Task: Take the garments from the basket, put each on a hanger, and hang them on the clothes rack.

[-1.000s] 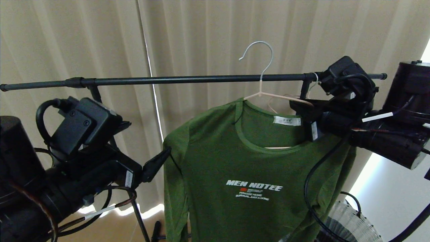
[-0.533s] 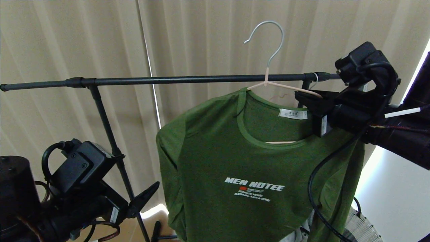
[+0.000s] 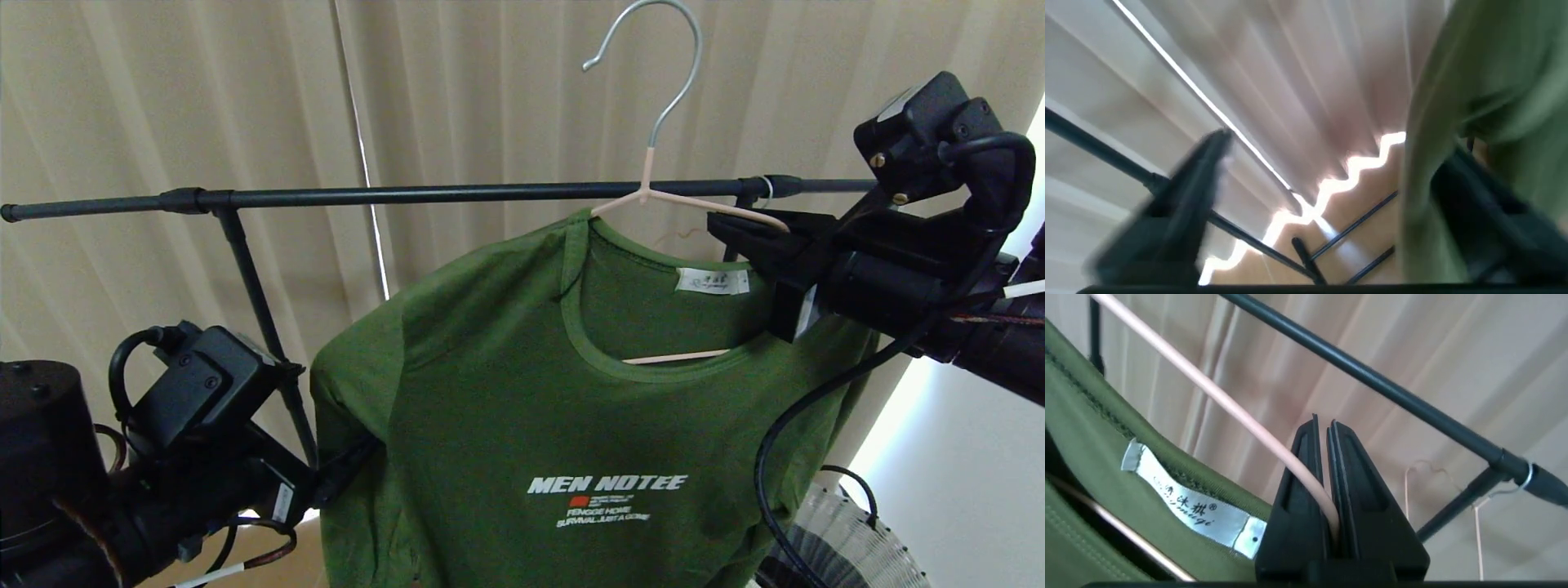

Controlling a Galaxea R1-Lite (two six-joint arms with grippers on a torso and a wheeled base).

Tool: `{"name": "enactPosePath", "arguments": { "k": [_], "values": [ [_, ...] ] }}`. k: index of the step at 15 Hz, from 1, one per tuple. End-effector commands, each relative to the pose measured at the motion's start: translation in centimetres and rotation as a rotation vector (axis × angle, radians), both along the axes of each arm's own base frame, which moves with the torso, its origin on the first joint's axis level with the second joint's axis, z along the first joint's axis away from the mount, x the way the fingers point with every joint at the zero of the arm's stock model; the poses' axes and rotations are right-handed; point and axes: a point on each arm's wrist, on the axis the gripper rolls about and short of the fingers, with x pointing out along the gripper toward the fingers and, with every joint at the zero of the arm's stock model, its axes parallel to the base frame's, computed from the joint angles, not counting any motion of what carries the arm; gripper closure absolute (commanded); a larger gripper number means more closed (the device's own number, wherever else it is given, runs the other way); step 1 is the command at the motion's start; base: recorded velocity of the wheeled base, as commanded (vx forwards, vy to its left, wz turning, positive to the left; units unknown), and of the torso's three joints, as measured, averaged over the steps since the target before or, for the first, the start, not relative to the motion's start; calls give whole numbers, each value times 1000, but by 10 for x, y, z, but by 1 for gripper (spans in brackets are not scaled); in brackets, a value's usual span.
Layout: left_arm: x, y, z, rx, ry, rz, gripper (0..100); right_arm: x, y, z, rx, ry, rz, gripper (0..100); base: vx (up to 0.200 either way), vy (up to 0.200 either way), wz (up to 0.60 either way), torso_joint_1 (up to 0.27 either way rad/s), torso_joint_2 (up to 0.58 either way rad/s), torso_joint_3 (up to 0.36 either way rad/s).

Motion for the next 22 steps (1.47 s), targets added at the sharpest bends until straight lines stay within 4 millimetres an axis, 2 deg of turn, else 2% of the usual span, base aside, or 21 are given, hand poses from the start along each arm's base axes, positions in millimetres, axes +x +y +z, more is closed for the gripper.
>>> {"name": "enactPosePath", "arguments": {
  "k": [1, 5, 7, 10, 11, 13, 18, 19, 22],
  "values": [
    [2, -1, -1, 5, 4, 5, 100, -3, -1, 1, 3, -5, 1, 100, 0, 0, 0, 0, 0, 0],
    [5, 6, 3, 0, -15, 47, 100, 3, -7, -2, -17, 5, -38, 100, 0, 0, 0, 0, 0, 0],
    [17, 20, 22, -54, -117, 134, 100, 15, -26, -6, -67, 1, -130, 100, 0, 0, 0, 0, 0, 0],
    [20, 27, 32, -97, -205, 174, 100, 30, -39, -8, -77, 9, -209, 100, 0, 0, 0, 0, 0, 0],
    [17, 28, 31, -97, -208, 174, 100, 32, -39, -7, -74, 4, -220, 100, 0, 0, 0, 0, 0, 0],
    [13, 28, 17, -74, -158, 165, 100, 35, -38, -2, -60, -12, -219, 100, 0, 0, 0, 0, 0, 0],
    [2, 29, -1, -64, -92, 158, 100, 32, -34, 6, -31, -30, -202, 100, 0, 0, 0, 0, 0, 0],
    [0, 30, -3, -61, -85, 157, 0, 31, -31, 6, -22, -22, -189, 100, 0, 0, 0, 0, 0, 0],
    [-2, 30, -3, -127, -73, 165, 0, 33, -30, 1, -29, -2, -195, 100, 0, 0, 0, 0, 0, 0]
  ]
}}
